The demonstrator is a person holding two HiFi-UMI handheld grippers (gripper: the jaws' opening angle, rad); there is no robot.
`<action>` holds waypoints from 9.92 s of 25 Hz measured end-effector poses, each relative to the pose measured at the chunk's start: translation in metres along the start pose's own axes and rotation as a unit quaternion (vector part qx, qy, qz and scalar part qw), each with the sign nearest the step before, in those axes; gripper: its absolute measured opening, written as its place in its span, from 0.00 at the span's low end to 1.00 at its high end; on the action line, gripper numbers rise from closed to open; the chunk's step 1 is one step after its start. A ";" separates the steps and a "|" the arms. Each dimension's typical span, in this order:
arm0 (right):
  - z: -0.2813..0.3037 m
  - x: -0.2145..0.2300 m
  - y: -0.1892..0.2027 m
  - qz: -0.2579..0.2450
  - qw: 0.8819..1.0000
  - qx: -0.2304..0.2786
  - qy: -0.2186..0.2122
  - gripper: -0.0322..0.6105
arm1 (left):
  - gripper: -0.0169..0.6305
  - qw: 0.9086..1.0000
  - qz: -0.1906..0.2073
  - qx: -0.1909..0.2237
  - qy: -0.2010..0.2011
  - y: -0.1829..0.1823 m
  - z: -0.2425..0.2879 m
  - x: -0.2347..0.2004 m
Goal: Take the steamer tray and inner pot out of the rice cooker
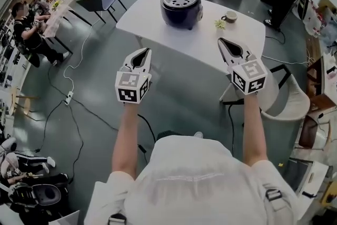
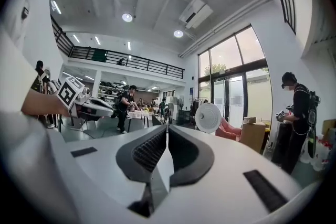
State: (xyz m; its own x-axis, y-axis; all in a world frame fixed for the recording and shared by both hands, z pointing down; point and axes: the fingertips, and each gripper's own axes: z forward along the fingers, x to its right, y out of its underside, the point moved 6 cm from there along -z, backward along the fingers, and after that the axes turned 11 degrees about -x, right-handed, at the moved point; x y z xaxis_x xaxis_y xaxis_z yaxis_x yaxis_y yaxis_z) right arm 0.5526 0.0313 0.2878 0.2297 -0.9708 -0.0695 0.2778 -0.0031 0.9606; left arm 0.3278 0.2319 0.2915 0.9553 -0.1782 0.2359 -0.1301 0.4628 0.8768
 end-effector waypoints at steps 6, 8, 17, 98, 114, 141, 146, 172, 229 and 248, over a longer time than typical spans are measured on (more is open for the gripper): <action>0.029 0.013 0.011 0.002 1.000 -0.025 -0.016 0.31 | 0.09 1.000 -0.006 -0.011 -0.009 0.004 0.016 -0.009; 0.042 0.013 0.013 0.000 1.000 -0.027 -0.016 0.34 | 0.22 1.000 -0.008 -0.008 -0.008 0.006 0.023 -0.017; 0.065 0.021 0.002 -0.021 0.999 -0.035 -0.029 0.46 | 0.29 1.000 -0.017 0.009 -0.003 0.003 0.049 -0.036; 0.558 0.072 0.054 0.007 0.872 -0.448 -0.197 0.59 | 0.35 0.944 0.007 -0.124 0.307 0.029 0.486 -0.287; 0.568 0.071 0.052 0.052 0.872 -0.472 -0.122 0.55 | 0.32 0.895 0.042 -0.137 0.422 0.049 0.512 -0.307; 0.546 0.073 -0.012 0.075 0.912 -0.403 0.019 0.14 | 0.32 0.886 0.056 -0.091 0.450 0.051 0.492 -0.371; 0.550 0.060 -0.016 0.048 0.910 -0.409 0.047 0.14 | 0.32 0.890 0.054 -0.078 0.445 0.051 0.484 -0.382; 0.674 -0.002 -0.094 -0.085 0.937 -0.339 0.024 0.16 | 0.32 0.957 0.013 -0.068 0.280 0.082 0.468 -0.532; 0.911 0.090 0.118 -0.123 0.869 -0.474 -0.076 0.16 | 0.31 0.944 -0.095 -0.214 0.234 0.151 0.614 -0.561; 0.907 0.090 0.128 -0.120 0.867 -0.480 -0.053 0.35 | 0.31 0.946 -0.083 -0.219 0.224 0.155 0.595 -0.565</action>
State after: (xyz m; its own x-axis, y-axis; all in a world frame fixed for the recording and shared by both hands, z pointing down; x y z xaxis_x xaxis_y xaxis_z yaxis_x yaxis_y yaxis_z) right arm -0.2370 -0.2742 0.6482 -0.0153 -0.9865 -0.1631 0.9663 -0.0565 0.2510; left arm -0.3904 -0.1126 0.5432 0.9823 0.0612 -0.1771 0.0595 0.7943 0.6046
